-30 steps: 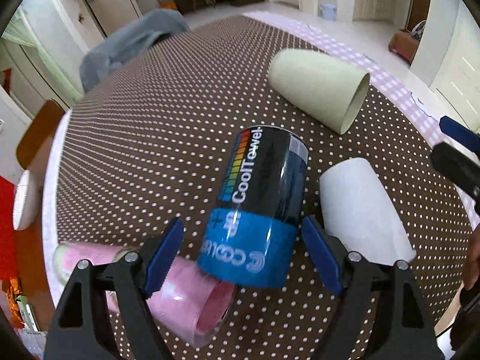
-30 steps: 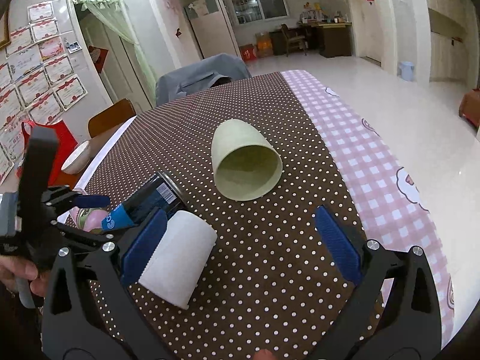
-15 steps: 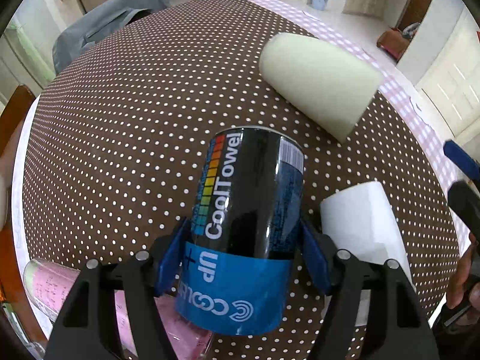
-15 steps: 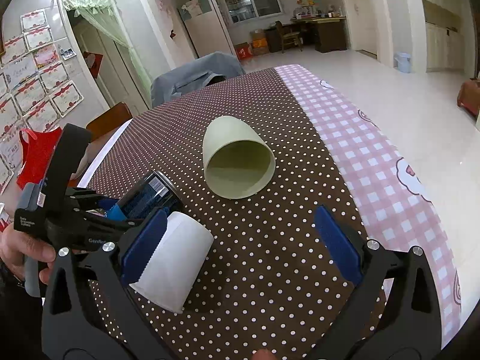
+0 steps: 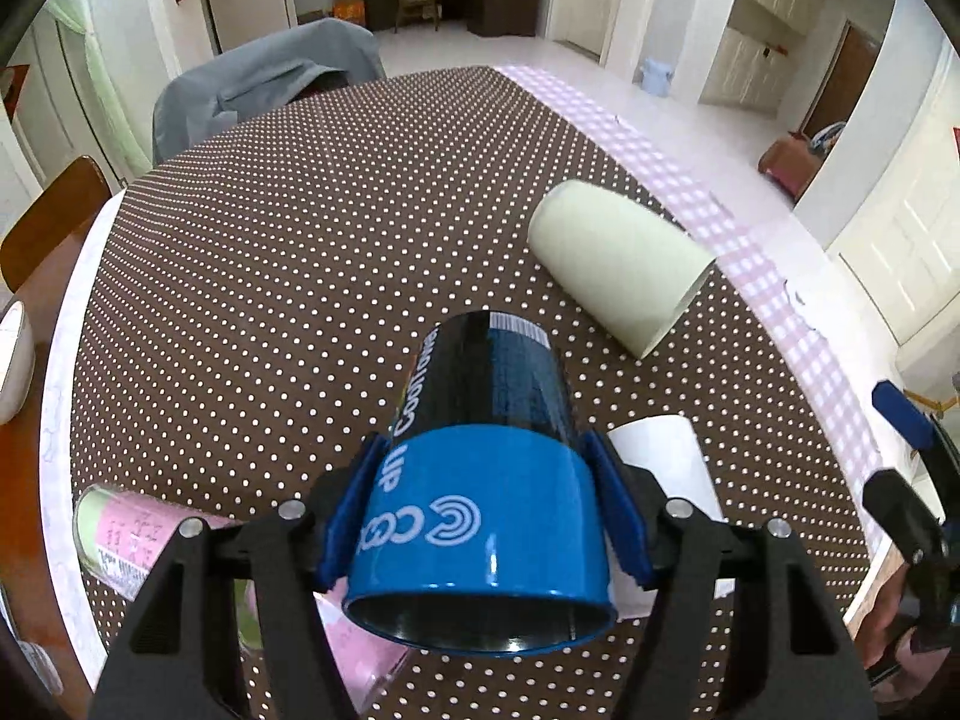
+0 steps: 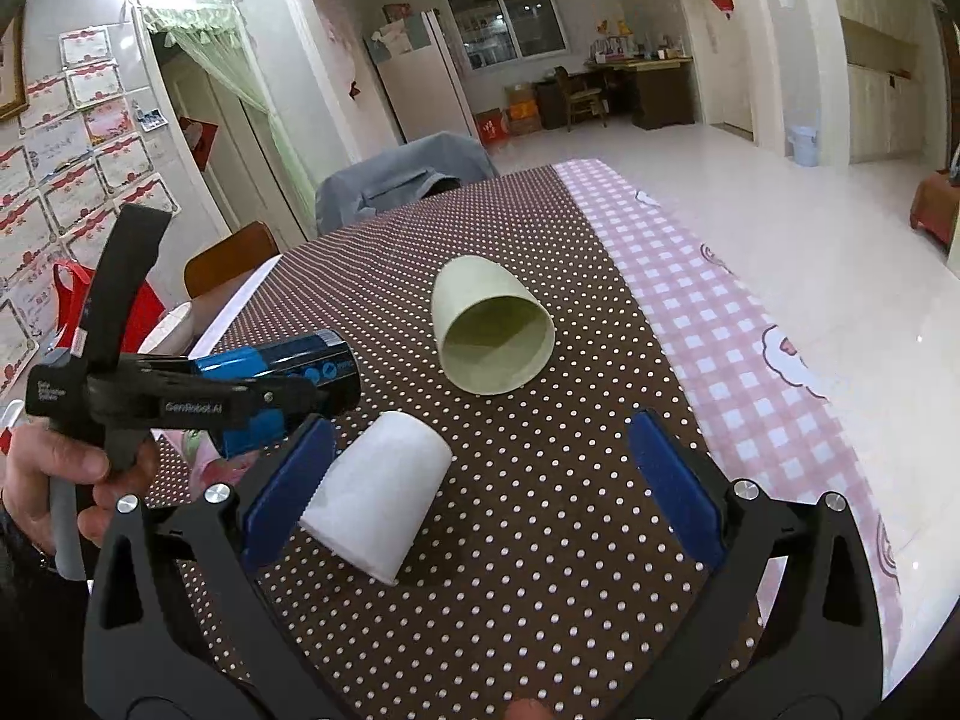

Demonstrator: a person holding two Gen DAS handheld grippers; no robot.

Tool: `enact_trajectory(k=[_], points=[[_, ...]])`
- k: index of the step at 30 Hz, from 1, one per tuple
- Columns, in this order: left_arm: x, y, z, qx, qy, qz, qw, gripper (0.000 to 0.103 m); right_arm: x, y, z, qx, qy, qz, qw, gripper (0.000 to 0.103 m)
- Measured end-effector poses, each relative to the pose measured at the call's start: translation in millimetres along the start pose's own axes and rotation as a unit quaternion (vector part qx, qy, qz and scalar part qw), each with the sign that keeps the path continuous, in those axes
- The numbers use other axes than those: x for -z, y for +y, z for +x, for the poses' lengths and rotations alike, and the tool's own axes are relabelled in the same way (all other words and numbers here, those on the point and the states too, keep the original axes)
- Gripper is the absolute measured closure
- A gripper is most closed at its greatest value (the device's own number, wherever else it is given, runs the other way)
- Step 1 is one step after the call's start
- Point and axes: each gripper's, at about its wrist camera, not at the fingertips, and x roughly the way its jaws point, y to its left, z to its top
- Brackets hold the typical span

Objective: Flip cup upside down
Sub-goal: 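Lift the held can off the table with the left tool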

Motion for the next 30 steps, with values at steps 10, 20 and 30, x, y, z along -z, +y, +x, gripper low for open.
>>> enact_trajectory(k=[10, 20, 30], points=[[20.8, -5.1, -52.1, 0.002, -0.066, -0.021, 0.9976, 0.037, 6.9, 2.1, -25.9, 0.003, -0.016, -0.003, 1.0, 0.006], [93.1, -20.3, -99.2, -0.015, -0.125, -0.055, 0.9905, 0.037, 22.0, 14.9, -43.9, -0.007, -0.021, -0.022, 0.999, 0.006], [152.2, -38.6, -93.3, -0.02, -0.127, -0.082, 0.9884, 0.037, 41.1, 24.1, -59.1, -0.008, -0.017, -0.034, 0.999, 0.006]])
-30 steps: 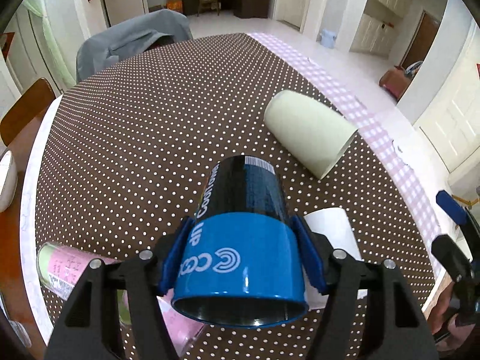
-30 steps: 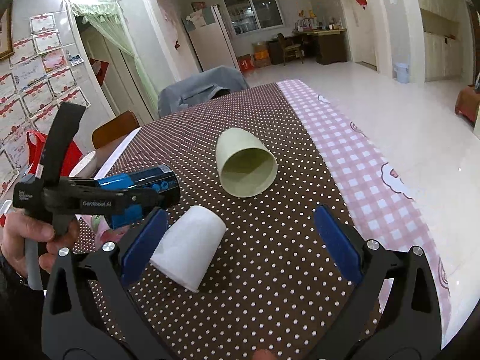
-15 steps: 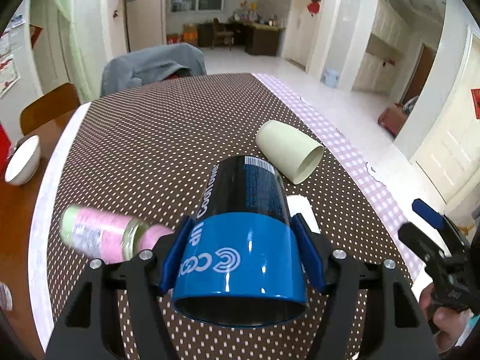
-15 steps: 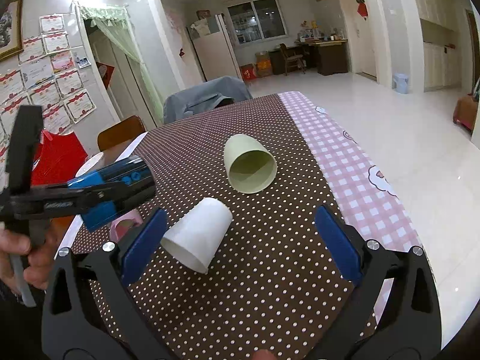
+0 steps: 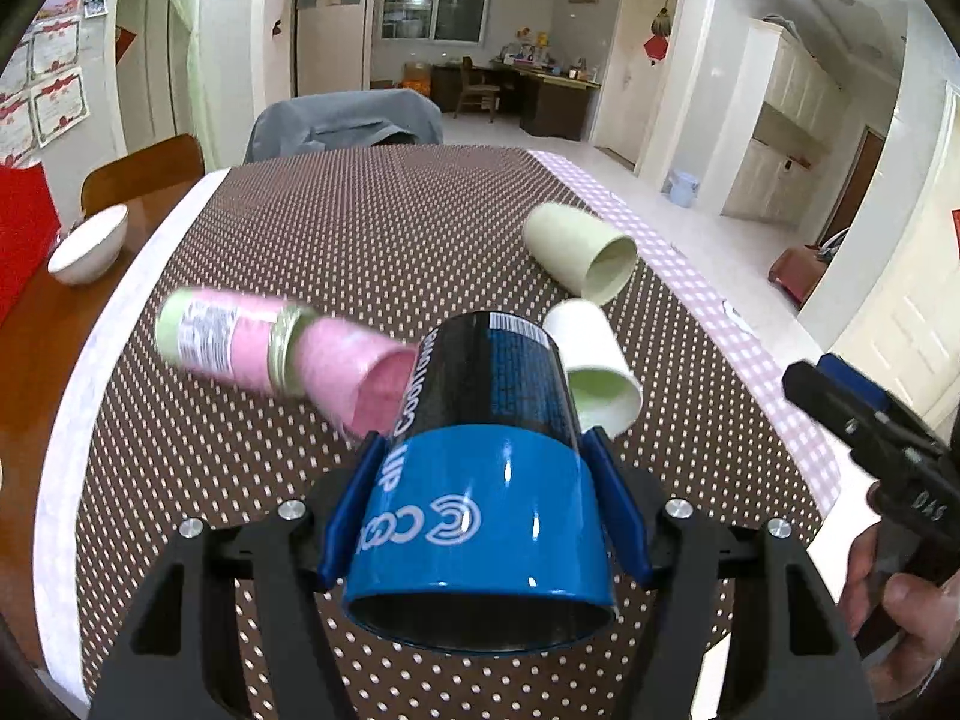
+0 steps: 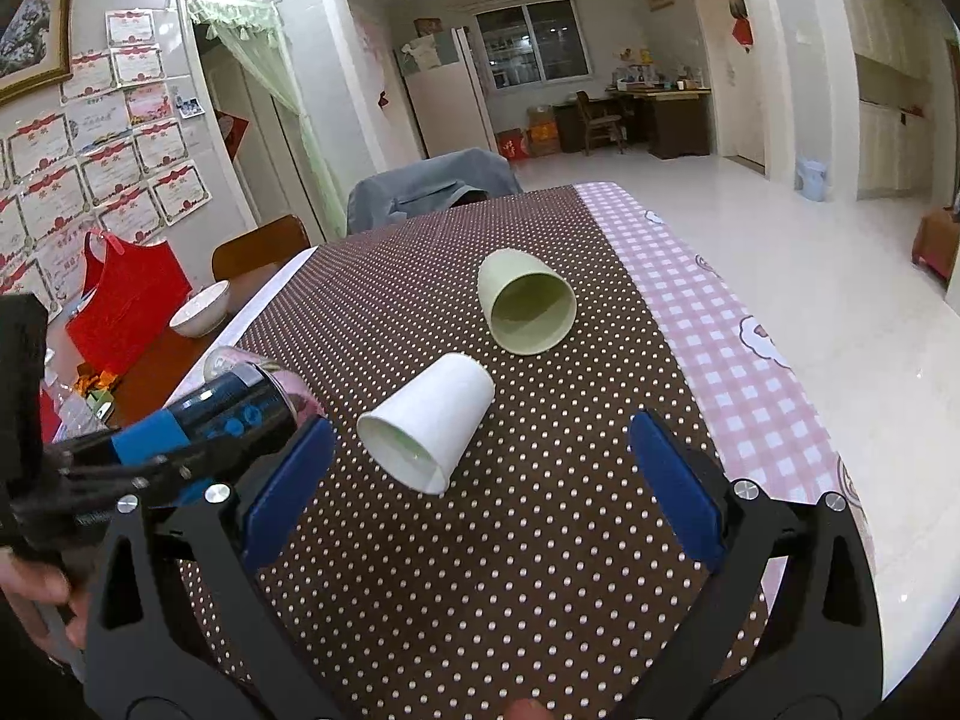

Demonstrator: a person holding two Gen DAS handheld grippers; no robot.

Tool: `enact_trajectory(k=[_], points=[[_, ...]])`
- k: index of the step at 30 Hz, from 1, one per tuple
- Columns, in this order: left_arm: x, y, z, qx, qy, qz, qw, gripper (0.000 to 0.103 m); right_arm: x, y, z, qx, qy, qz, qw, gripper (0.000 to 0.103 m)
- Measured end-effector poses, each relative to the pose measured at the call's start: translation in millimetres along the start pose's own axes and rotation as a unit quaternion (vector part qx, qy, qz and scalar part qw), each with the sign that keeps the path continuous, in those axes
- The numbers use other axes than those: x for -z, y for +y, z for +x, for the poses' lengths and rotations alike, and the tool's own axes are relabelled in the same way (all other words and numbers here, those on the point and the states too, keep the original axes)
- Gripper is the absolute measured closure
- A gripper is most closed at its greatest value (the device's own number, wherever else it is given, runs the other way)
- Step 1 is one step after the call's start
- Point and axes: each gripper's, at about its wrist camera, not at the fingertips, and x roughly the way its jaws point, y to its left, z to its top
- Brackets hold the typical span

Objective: Flip cup upside down
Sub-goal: 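Lift the held can off the table with the left tool, then lower the can onto the table and open the left tool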

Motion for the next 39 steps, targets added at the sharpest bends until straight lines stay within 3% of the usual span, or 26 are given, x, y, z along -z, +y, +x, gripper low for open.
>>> enact_trajectory(k=[16, 23, 26, 39], points=[[40.4, -12.9, 25.2, -0.007, 0.019, -0.022, 0.9996, 0.037, 17.4, 6.4, -27.0, -0.001, -0.008, -0.009, 1.0, 0.006], [52.9, -22.4, 31.3, -0.03, 0.031, -0.004, 0.9991, 0.035, 21.4, 6.9, -29.5, -0.004, -0.006, -0.007, 1.0, 0.006], [54.8, -23.7, 23.2, -0.036, 0.02, -0.002, 0.9992, 0.027, 22.6, 7.3, -31.0, -0.009, -0.006, -0.005, 1.0, 0.006], [59.6, -13.2, -21.6, -0.086, -0.023, -0.004, 0.996, 0.027, 23.7, 23.6, -31.7, -0.031, 0.002, -0.01, 0.999, 0.006]])
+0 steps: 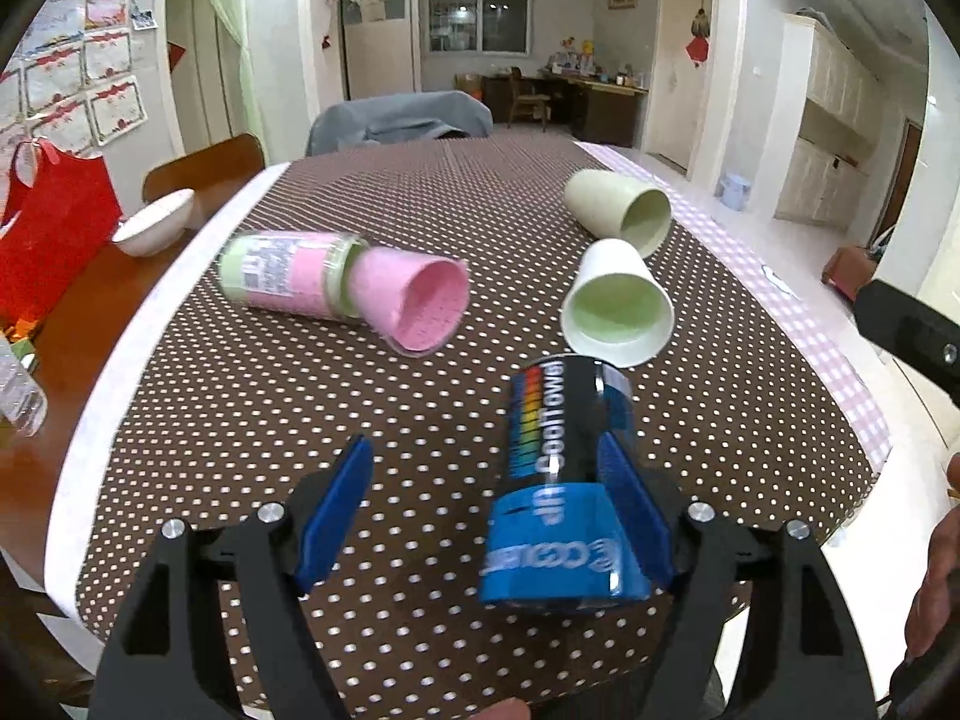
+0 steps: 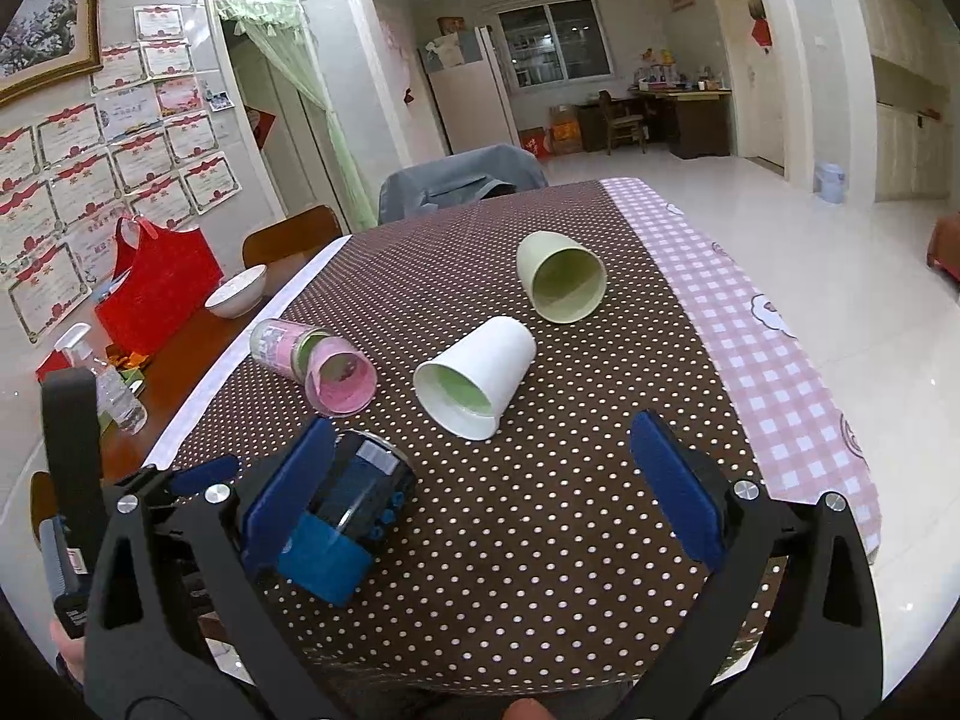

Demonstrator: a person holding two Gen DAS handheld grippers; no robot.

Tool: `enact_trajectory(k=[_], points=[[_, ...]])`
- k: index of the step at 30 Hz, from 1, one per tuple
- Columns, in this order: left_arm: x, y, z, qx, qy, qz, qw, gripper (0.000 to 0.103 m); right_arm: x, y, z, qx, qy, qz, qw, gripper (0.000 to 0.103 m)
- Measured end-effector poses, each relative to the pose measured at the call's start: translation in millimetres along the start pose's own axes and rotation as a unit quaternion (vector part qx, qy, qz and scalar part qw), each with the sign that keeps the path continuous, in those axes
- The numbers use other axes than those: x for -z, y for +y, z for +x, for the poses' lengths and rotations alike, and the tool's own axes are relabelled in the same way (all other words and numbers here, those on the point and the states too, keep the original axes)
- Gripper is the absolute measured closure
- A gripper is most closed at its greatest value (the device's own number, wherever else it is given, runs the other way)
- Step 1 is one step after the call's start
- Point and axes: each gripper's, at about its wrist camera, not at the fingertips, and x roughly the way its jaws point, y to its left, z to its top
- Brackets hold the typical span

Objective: Flip cup upside down
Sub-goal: 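Lower the can onto the table and open the left tool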

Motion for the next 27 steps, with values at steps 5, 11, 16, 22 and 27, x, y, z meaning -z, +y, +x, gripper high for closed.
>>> enact_trajectory(k=[5, 11, 16, 22, 27], points=[[0.9, 15.7, -10.9, -0.017, -0.013, -0.015, 0.9997, 0.027, -0.4, 9.2, -0.6, -0.007, 0.002, -0.008, 1.0, 0.006], [1.5, 31.9, -29.1, -0.039, -0.034, -0.031, 0.9982, 0.027, -2.5, 16.7, -1.2, -0.011, 0.003, -0.015, 1.0, 0.006], [1.4, 42.1, -44.1, -0.055, -0.053, -0.042, 0.9962, 0.027, -4.3, 20.5, -2.0, -0.016, 0.003, -0.018, 1.0, 0.006], [3.5, 49.1, -54.4, -0.057, -0.065, -0.051, 0.9949, 0.027, -5.6, 27.8, -3.6, -0.018, 0.003, -0.025, 1.0, 0.006], [5.6, 54.9, -60.3, -0.062, -0.075, -0.058, 0.9936, 0.027, -6.0, 33.4, -3.6, -0.019, 0.003, -0.031, 0.999, 0.006]])
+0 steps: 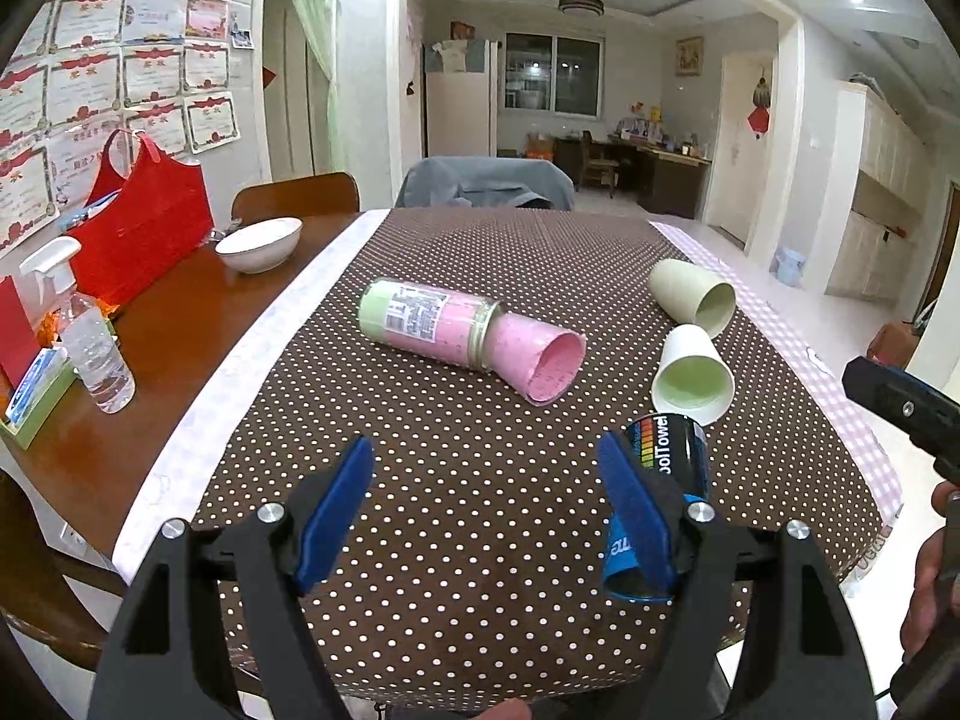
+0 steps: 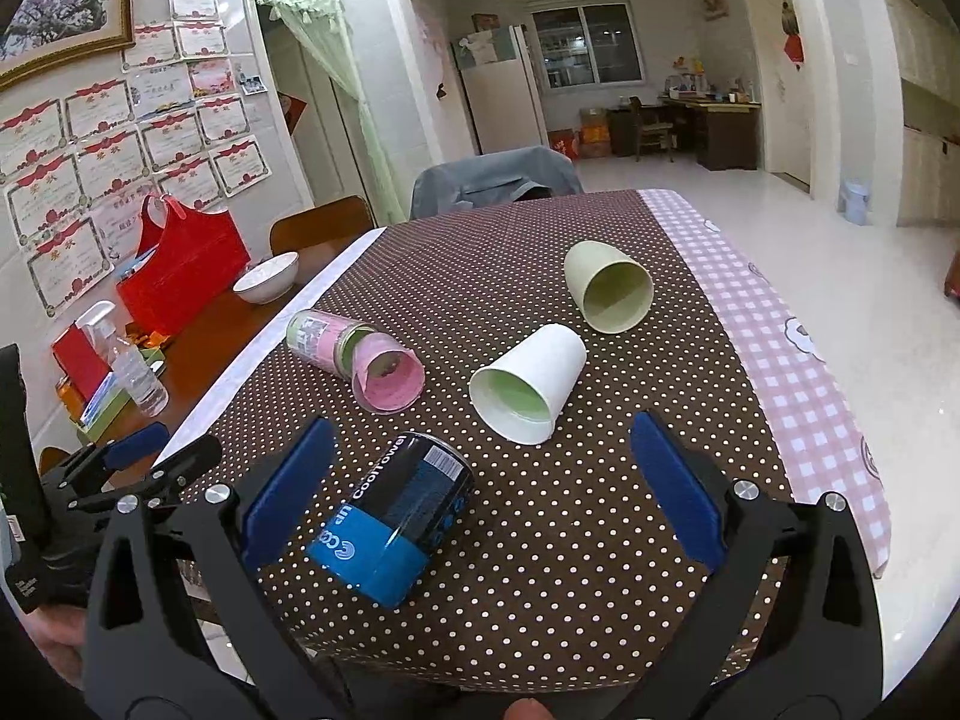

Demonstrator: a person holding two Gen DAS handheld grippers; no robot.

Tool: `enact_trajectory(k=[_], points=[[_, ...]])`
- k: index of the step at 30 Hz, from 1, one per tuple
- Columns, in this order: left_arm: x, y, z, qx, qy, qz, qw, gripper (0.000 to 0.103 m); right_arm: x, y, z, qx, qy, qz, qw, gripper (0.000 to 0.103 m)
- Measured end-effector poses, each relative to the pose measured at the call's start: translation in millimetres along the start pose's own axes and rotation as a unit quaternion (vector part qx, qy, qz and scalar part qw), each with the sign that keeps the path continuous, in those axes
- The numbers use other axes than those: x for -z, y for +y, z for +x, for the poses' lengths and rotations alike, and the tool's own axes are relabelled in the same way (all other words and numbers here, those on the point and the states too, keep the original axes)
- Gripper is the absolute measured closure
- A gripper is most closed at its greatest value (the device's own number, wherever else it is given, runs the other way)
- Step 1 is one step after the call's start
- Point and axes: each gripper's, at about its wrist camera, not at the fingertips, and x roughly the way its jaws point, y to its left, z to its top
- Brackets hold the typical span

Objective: Flip cup upside down
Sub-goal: 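Lower the can onto the table and open the left tool, then move the right tool to the lying can and grasp it while the left tool withdraws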

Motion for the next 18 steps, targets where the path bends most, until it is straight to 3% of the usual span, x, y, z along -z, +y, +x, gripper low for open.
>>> enact_trajectory(k=[10, 18], points=[[-0.7, 9.4, -18.5, 0.006, -0.021, -0.017, 0.9996, 0.027, -2.2, 3.9, 1.5, 0.004, 0.004, -0.001, 1.0, 0.006], [1.1, 18.0, -20.7, 0.005, -0.027, -0.02, 0.9994, 0.027, -3.4, -1.0, 24.4, -0.013, 0.062, 0.028, 0.998, 0.006]])
